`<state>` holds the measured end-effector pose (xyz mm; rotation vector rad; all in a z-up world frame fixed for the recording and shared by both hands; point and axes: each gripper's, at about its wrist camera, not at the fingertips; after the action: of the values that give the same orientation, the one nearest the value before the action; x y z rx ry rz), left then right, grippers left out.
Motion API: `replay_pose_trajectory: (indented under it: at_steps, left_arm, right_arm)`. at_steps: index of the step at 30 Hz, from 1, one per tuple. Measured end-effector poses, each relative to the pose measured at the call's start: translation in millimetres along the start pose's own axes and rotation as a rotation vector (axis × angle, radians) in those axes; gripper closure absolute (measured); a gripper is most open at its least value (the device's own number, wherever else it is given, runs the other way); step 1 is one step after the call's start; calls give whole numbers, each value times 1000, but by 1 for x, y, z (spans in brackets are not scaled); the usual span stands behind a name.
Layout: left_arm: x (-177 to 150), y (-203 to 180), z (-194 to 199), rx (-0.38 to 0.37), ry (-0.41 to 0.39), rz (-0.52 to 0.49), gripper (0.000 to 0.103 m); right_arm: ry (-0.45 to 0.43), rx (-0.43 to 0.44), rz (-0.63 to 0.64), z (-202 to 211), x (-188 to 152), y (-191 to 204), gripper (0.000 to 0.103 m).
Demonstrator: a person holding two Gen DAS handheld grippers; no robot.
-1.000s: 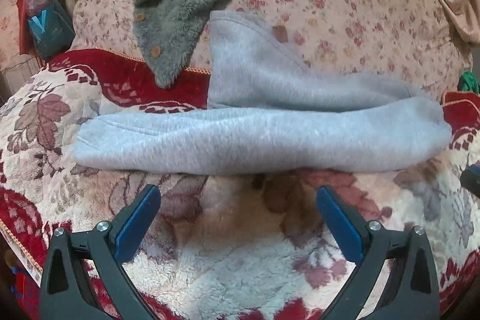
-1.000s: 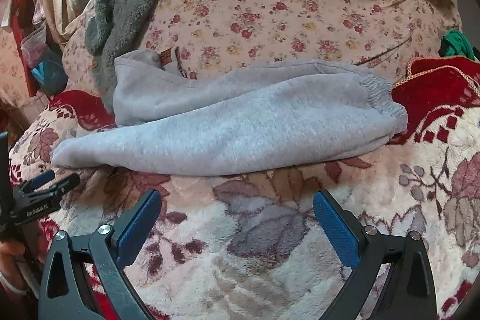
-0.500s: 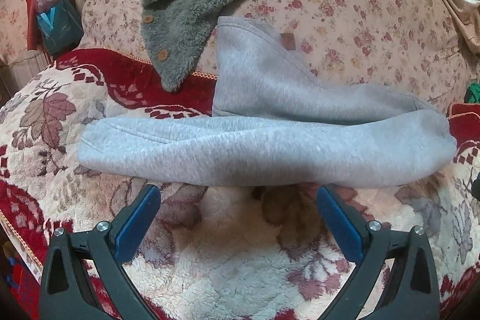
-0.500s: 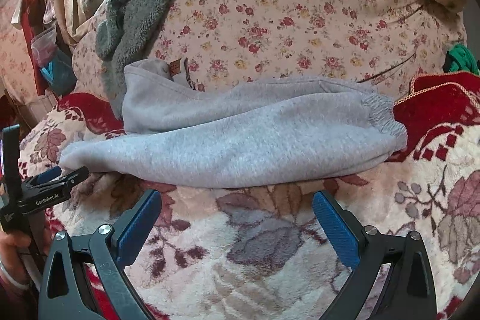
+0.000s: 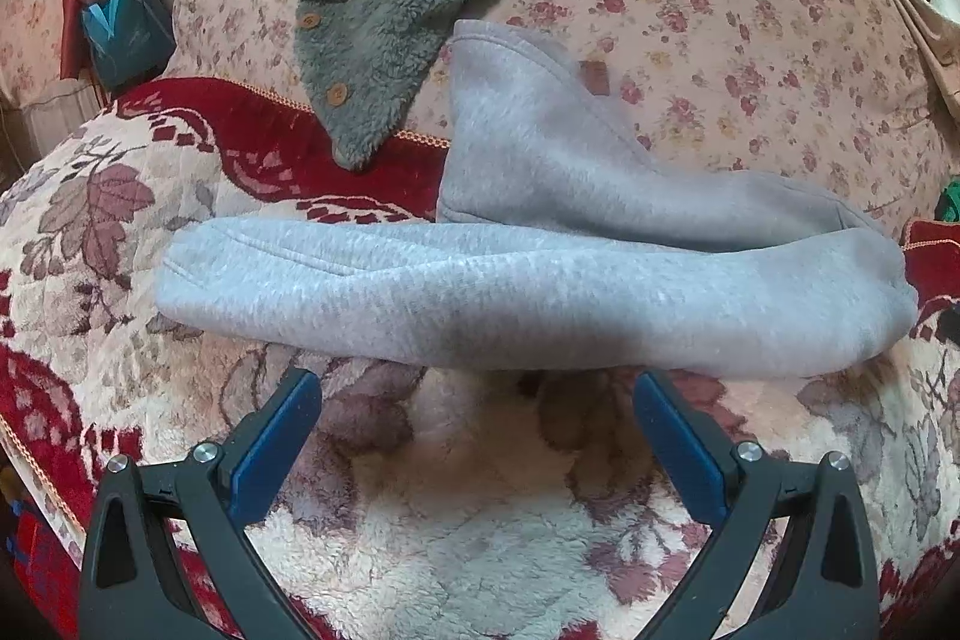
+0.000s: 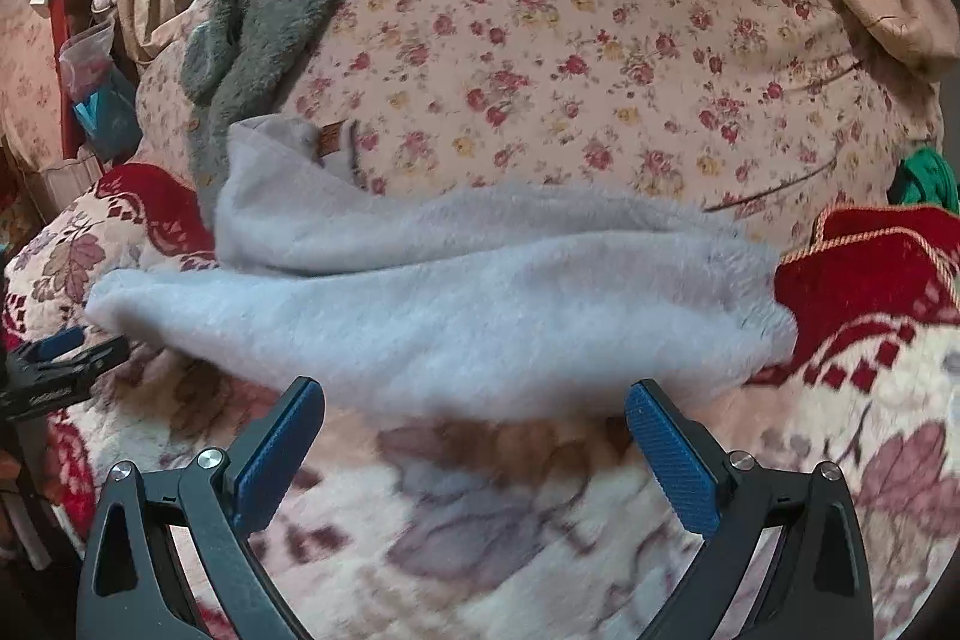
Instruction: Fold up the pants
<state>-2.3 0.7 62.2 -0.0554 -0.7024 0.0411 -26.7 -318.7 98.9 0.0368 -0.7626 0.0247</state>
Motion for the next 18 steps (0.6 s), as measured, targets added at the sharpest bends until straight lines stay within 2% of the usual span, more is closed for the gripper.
replay_pose_trajectory:
  at_steps: [4, 9, 11, 13, 15, 18]
  left_arm:
    - [2, -1, -6, -8, 20, 10, 0]
    - [4, -3, -11, -8, 32, 6, 0]
    - [7, -1, -12, -21, 28, 19, 0]
    - [9, 1, -12, -35, 27, 35, 0]
    - [10, 5, -13, -47, 32, 52, 0]
    - [12, 9, -17, -44, 48, 73, 0]
  right_arm:
    - [55, 7, -47, -21, 21, -35, 0]
    - [96, 77, -202, -46, 38, -71, 0]
    - [112, 77, -228, -55, 46, -77, 0]
    - [115, 70, -180, -63, 58, -74, 0]
    - [146, 76, -73, -75, 74, -67, 0]
    - [157, 22, 19, -89, 93, -62, 0]
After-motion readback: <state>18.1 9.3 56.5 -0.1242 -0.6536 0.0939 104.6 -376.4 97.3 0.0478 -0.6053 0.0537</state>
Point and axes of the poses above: each gripper's, at about its wrist camera, not at the fingertips, and z roughly against the way its jaws point, y to its left, x to its top, and after that the axes turned 5 degrees about y, right-handed
